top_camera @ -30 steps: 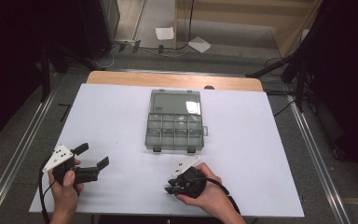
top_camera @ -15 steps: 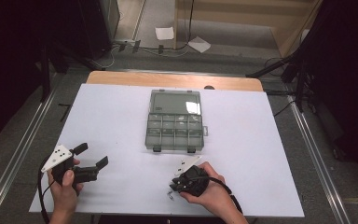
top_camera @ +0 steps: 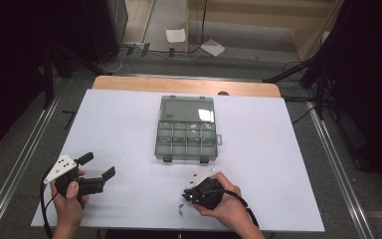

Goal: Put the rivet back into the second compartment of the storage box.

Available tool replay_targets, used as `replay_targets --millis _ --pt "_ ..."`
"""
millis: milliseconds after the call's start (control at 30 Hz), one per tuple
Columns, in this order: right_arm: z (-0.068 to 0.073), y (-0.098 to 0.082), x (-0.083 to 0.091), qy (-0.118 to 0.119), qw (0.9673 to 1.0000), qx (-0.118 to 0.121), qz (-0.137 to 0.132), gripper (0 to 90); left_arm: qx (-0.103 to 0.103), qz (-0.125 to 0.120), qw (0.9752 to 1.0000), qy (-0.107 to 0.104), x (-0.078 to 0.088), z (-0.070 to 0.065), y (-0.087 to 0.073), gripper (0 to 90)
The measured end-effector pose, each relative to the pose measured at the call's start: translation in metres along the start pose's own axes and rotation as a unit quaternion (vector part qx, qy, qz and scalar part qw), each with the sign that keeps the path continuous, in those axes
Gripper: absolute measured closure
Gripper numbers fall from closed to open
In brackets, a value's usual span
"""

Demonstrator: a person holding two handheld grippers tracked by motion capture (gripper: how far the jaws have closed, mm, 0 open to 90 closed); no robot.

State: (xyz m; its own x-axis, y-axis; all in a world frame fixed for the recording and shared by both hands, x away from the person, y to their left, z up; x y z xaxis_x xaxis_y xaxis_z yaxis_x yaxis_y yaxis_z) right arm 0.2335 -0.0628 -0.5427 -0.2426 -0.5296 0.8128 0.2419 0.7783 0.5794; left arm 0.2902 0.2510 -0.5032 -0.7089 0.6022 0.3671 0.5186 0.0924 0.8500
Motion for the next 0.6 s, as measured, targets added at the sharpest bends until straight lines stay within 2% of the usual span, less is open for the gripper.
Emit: replay_targets --millis 233,600 --pt "-0.008 0.003 0.008 -0.001 0.9999 -0.012 -0.012 84.3 0.000 -0.002 1.0000 -0.003 0.000 0.000 0.000 0.0" --pt "-0.026 0.018 0.018 -0.008 0.9997 -0.010 -0.021 84.3 -0.003 -0.004 1.0000 -0.006 0.001 -0.002 0.001 0.0"
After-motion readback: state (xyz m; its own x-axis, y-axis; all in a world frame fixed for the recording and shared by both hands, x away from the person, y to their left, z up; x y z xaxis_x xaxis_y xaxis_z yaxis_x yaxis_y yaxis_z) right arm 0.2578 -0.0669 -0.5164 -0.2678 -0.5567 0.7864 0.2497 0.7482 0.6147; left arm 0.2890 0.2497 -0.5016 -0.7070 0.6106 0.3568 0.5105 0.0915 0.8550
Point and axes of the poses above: each handheld gripper's, and its own axes: x roughly backward along the jaws, y roughly out of its top, z roughly to its left, the point moved 6 cm from there along -x, roughly forward along the jaws, and after that the axes turned 13 degrees about x, right-handed, at the moved point
